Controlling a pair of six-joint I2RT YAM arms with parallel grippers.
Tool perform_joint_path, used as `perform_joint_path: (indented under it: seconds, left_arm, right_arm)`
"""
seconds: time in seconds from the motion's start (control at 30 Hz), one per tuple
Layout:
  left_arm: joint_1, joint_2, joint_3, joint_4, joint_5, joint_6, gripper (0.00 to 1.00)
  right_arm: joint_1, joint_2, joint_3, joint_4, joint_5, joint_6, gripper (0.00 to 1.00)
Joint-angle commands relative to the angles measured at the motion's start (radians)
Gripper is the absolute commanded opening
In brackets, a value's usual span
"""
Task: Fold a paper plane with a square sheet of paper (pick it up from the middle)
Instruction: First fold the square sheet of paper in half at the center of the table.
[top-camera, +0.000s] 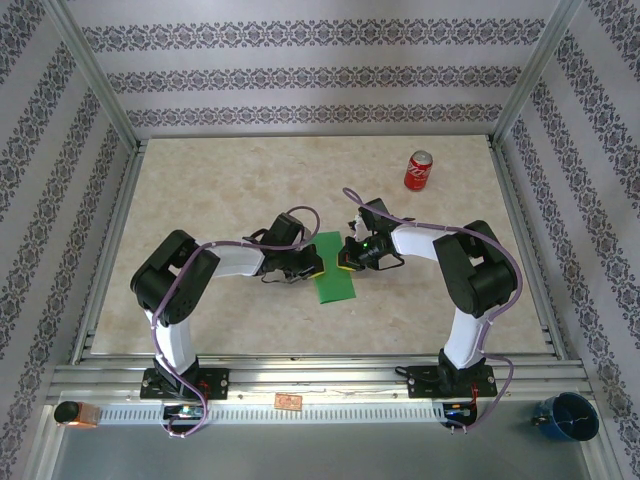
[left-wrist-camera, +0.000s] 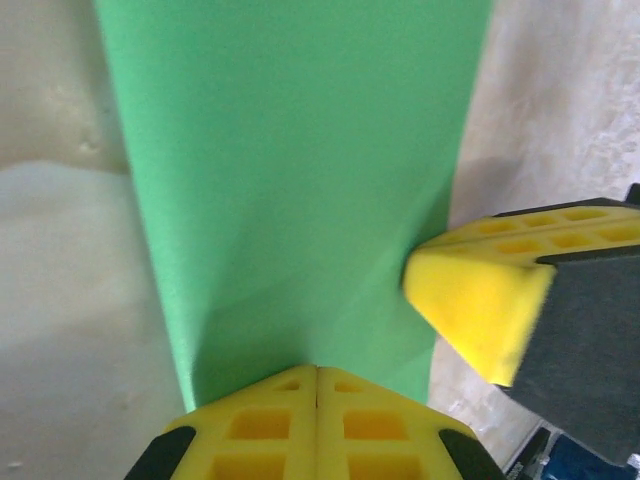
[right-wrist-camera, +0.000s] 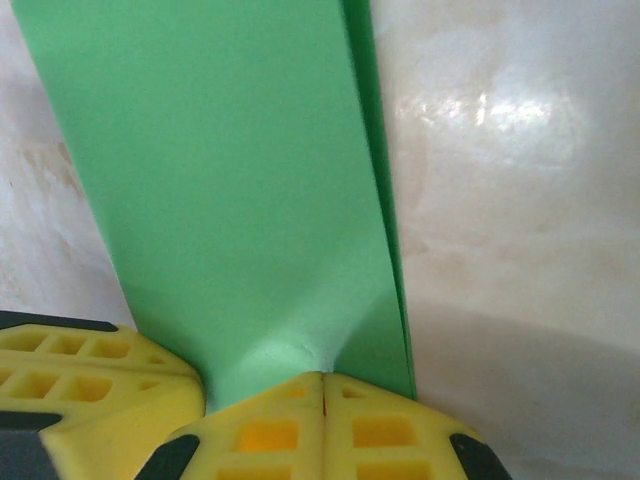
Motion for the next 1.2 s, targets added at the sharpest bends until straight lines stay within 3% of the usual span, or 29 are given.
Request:
perform_joint_path:
  seconds: [0.0,0.17,0.33,0.7,1.17]
  left_arm:
    - [0.011,0.019,-0.031,-0.064,-0.05,0.052,0.0]
    - [0.011,0.048,-0.041,-0.111,-0.073,0.086,0.0]
    - [0.01,-0.008,-0.016,-0.082,-0.027,0.066,0.0]
    - [-0.013,-0.073,-0.031,0.062,0.091,-0.082,0.0]
    - [-0.026,-0.032,-0.103,-0.144,-0.016,0.027,0.0]
  right_arm:
    - [0.006,0.045,-0.021,-0.1,0.096,-0.012,0.0]
    - [0.006,0.044,-0.029,-0.104,0.112,-0.01,0.0]
    - [0.006,0.035,-0.033,-0.108,0.122,-0.01,0.0]
    - [0.006,0.025,-0.032,-0.114,0.13,-0.009,0.0]
    - [0.004,0.031,-0.041,-0.115,0.144,-0.007,0.0]
